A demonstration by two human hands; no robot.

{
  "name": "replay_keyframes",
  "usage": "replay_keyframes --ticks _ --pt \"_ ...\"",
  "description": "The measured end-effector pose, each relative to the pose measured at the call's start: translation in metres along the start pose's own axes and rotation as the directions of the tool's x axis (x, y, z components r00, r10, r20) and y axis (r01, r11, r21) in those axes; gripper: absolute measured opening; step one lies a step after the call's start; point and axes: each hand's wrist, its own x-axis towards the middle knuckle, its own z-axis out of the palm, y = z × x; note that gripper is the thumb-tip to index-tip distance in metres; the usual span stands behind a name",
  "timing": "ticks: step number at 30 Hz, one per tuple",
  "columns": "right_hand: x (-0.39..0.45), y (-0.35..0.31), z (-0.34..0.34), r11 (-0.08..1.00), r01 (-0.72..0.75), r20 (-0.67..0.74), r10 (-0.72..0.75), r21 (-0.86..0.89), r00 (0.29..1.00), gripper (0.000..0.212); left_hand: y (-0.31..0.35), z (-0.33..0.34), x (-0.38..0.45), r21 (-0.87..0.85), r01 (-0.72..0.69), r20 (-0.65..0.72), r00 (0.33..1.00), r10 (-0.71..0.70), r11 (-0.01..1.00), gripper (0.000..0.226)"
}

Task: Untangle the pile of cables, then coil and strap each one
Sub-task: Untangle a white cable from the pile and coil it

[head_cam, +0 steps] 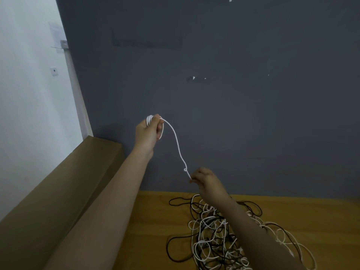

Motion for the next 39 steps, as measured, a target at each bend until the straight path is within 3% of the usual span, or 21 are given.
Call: replay_keyframes --ticks 3,6,11,13,17,24,29,33,35,37,39 --pt "0.002 -0.014 -0.005 0.949 -0.046 -0.159 0.1 0.312 0.982 0.017 0.005 0.001 0.004 0.008 -0.035 0.01 0.999 0.035 0.999 0.028" --pt "0.015 -0.03 -0.022 0.757 -0.143 -0.164 0.314 0.637 0.935 0.022 0.012 0.008 0.005 -0.007 -0.05 0.03 0.998 0.051 0.999 0.029" --pt "0.039 -0.038 -0.053 0.443 -0.058 -0.149 0.418 0.895 0.896 0.024 0.023 0.022 0.005 0.004 -0.07 0.07 0.995 0.07 0.998 0.028" --pt "0.045 -0.038 -0.063 0.391 -0.055 -0.132 0.435 0.919 0.891 0.027 0.026 0.028 0.004 0.019 -0.074 0.075 0.995 0.072 0.997 0.028" --pt "0.06 -0.041 -0.087 0.443 -0.075 -0.165 0.479 0.893 0.862 0.036 0.034 0.04 0.004 0.016 -0.08 0.114 0.99 0.078 0.997 0.026" --pt "0.125 -0.064 -0.194 0.678 -0.052 -0.373 0.464 0.733 0.803 0.038 0.082 0.085 0.024 0.012 -0.135 0.16 0.978 0.131 0.991 0.028" --pt "0.168 -0.109 -0.3 0.77 0.126 -0.569 0.341 0.626 0.748 0.04 0.152 0.125 0.055 -0.044 -0.188 0.2 0.961 0.193 0.981 0.019" --pt "0.181 -0.133 -0.361 0.703 0.374 -0.731 0.306 0.605 0.61 0.037 0.186 0.143 0.067 -0.053 -0.272 0.261 0.925 0.276 0.961 0.018" --pt "0.179 -0.125 -0.362 0.736 0.303 -0.718 0.343 0.606 0.606 0.036 0.187 0.148 0.066 -0.09 -0.268 0.283 0.916 0.283 0.959 0.018" --pt "0.176 -0.115 -0.354 0.824 0.102 -0.652 0.358 0.557 0.668 0.036 0.185 0.15 0.063 -0.129 -0.246 0.279 0.921 0.274 0.961 0.019" --pt "0.178 -0.118 -0.361 0.863 0.097 -0.668 0.308 0.496 0.677 0.036 0.189 0.154 0.063 -0.139 -0.238 0.278 0.922 0.269 0.961 0.019"
